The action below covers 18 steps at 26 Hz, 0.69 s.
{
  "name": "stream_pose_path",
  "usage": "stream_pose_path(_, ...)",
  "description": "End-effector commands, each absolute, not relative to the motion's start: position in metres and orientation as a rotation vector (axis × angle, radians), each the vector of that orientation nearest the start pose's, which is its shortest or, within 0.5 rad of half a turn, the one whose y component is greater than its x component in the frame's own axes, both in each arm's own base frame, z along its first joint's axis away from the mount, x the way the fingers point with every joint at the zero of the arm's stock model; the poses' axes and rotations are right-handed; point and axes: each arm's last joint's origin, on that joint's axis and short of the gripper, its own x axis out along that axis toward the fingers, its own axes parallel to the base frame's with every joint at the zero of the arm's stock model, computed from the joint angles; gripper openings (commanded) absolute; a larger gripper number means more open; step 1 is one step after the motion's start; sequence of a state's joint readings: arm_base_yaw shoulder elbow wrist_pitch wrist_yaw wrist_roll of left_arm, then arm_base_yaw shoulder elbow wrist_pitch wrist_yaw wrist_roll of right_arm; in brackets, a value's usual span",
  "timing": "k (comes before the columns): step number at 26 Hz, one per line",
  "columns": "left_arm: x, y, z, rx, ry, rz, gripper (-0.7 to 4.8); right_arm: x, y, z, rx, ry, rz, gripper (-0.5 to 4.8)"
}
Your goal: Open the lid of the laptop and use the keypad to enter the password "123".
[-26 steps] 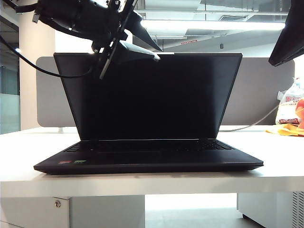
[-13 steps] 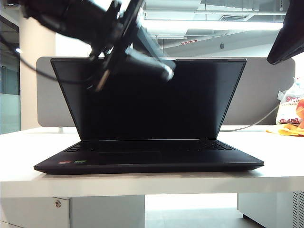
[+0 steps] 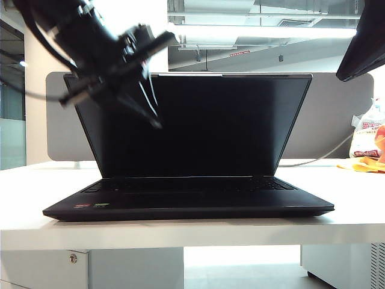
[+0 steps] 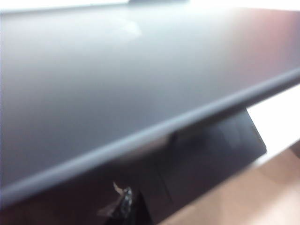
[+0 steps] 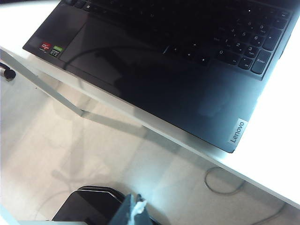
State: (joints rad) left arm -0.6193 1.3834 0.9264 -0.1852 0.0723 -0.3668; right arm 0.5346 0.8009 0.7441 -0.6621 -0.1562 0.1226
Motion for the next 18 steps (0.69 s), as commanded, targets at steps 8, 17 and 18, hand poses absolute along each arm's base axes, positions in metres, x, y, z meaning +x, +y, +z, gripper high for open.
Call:
stream_pose_path(8,0.242,-0.172,0.283,-0.090,0.667,-0.501,-0.06,0.130,0.084,0.282,-0.014,0.736,0.626,-0.09)
stream_pose_path(17,0.242,-0.170,0.279,-0.085,0.708,-0.485,-0.06,0.077,0.071,0.331,-0.035,0.560,0.588,-0.09)
stream_pose_path(18,0.242,-0.170,0.278,-0.084,0.711,-0.484,-0.06,0.071,0.068,0.335,-0.044,0.564,0.573,-0.09)
